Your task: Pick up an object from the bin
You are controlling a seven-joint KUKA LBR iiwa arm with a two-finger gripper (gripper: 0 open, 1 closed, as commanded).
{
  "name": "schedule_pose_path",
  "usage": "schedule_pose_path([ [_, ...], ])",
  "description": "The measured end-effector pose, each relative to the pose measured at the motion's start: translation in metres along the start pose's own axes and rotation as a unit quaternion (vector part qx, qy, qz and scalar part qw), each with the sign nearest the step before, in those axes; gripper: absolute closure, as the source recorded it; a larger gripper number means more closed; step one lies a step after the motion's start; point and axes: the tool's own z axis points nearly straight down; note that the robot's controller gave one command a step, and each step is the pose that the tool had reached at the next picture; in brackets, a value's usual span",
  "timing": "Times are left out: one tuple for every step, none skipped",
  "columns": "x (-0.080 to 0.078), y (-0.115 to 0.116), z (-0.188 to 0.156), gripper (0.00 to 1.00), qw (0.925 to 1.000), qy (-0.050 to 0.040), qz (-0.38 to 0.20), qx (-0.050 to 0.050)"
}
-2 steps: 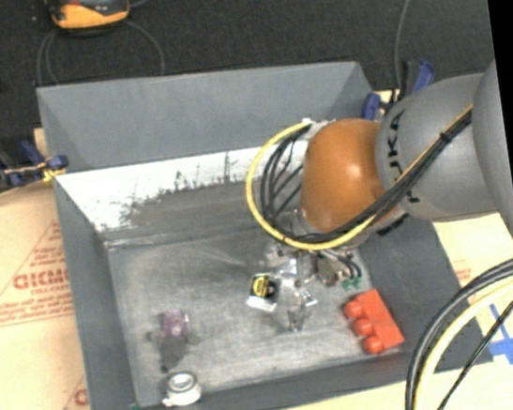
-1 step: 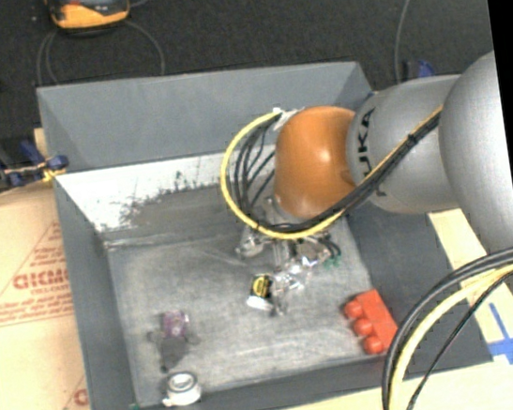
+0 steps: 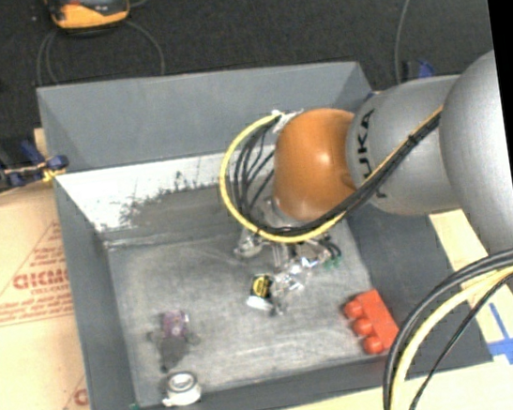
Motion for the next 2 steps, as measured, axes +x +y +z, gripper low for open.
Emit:
schedule_pose_path([
  [-0.002,0.001,-0.002,1.00,1.0000,-0.0030,0.001,-0.001],
  [0.018,-0.019,-0.141,1.00,0.9929,0.0010,-0.119,-0.002],
])
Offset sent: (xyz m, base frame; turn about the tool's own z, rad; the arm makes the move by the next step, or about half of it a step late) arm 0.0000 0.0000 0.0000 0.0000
